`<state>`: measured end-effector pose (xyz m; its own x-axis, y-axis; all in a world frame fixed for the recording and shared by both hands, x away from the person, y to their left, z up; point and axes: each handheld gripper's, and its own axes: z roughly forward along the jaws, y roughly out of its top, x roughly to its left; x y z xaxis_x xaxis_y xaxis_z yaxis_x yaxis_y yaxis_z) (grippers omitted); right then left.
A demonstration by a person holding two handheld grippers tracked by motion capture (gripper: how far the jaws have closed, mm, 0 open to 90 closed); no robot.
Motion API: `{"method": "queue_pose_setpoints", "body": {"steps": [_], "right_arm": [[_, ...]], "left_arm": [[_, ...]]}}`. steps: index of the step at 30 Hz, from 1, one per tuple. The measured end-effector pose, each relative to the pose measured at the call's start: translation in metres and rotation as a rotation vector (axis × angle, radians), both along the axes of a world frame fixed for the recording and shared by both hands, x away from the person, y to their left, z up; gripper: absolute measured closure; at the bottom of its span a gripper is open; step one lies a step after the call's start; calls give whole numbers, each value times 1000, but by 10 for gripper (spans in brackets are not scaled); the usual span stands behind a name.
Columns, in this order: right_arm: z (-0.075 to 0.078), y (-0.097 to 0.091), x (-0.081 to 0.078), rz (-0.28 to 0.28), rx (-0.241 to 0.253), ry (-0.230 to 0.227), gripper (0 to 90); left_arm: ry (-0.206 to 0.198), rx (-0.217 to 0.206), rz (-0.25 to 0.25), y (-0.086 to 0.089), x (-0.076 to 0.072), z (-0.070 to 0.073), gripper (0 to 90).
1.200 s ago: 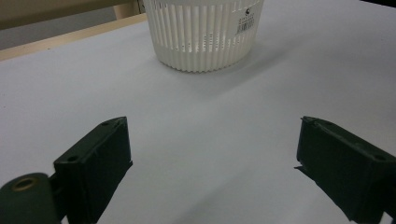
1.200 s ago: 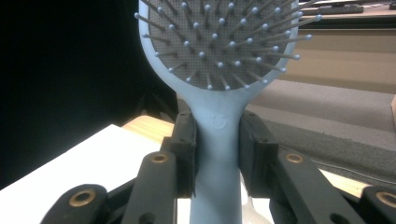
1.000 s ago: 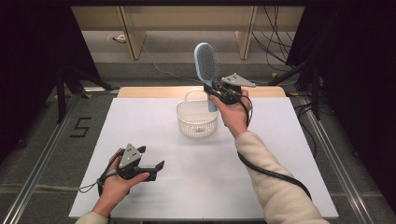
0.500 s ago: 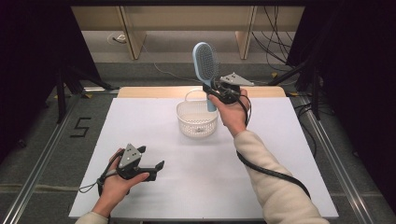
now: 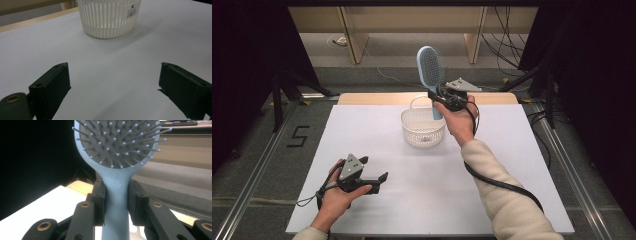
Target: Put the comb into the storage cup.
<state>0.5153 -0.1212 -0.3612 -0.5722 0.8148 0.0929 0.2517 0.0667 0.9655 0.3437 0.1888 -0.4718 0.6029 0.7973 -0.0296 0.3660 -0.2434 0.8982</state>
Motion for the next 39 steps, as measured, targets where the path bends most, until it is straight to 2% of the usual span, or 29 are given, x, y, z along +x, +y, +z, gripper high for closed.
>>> {"method": "queue_pose_setpoints", "body": {"steps": [39], "right_arm": [[-7, 7, 2, 5, -13, 3, 703]], "left_arm": [[0, 1, 0, 0, 0, 0, 97]]}}
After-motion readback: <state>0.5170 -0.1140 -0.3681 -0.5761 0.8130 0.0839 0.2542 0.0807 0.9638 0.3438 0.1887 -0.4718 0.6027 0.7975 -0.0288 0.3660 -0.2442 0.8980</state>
